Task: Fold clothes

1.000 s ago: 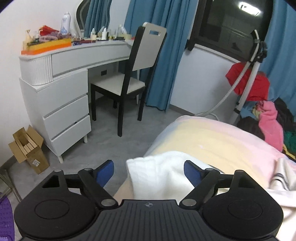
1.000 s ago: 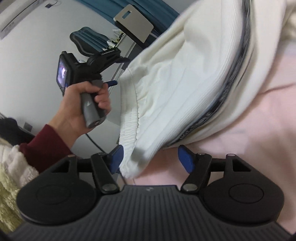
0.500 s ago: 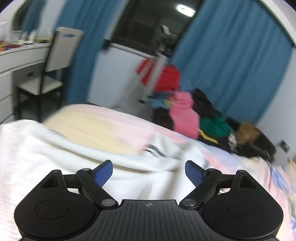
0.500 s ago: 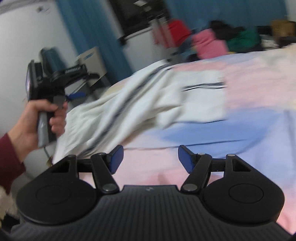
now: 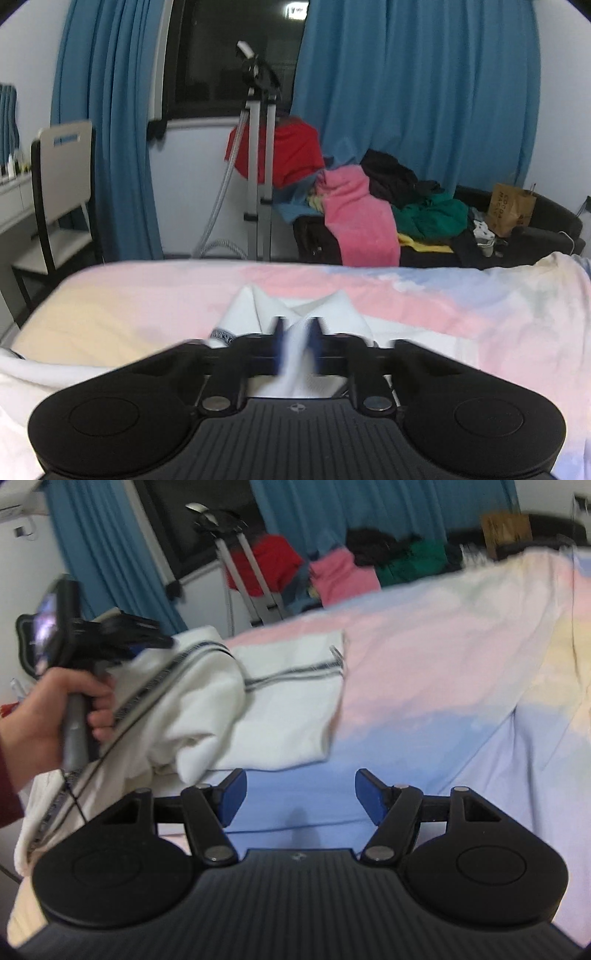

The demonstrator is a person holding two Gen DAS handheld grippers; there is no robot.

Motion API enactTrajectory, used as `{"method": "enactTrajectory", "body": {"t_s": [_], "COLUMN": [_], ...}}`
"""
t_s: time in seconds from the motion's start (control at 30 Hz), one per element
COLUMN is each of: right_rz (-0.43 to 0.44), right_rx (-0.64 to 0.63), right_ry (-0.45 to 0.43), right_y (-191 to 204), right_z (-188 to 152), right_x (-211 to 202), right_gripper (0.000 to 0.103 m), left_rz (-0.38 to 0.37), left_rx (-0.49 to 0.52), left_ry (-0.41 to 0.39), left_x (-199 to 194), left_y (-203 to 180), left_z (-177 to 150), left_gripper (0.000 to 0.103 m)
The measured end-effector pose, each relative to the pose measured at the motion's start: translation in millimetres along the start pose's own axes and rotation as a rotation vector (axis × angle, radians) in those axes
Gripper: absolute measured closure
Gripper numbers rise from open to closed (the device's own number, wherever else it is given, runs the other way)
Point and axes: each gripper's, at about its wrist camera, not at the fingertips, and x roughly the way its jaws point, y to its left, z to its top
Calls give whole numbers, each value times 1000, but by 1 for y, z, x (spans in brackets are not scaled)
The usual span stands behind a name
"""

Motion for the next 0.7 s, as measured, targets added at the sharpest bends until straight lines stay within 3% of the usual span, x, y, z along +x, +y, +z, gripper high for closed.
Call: {"method": "enactTrajectory", "body": {"t_s": [0.13, 0.27, 0.43, 0.57, 0.63, 0.7], "right_rz": [8, 7, 23, 60, 87, 110], "right_rx": [59, 81, 88, 106, 128, 160], "right_ry": [-9, -24, -39, -53, -54, -46], "right_y": [-9, -9, 1, 6, 8, 11], "right_z": [2, 0, -4, -13, -12, -2], "right_x": [-1, -12, -37, -58, -61, -52], "right_gripper": [35, 35, 35, 35, 35, 39], "left_rz": [-68, -141, -231, -252, -271, -276], "left_rx": [70, 109, 97, 37, -28, -26], "left_ry": [-93, -144, -111, -35, 20, 32], "left_x": [-54, -138, -215, -231, -224, -215], "left_y": [-12, -25, -29, -28, -23, -22], "left_z": [-8, -44, -111, -158, -167, -167], "left_gripper": [99, 99, 100, 100, 100, 100]}}
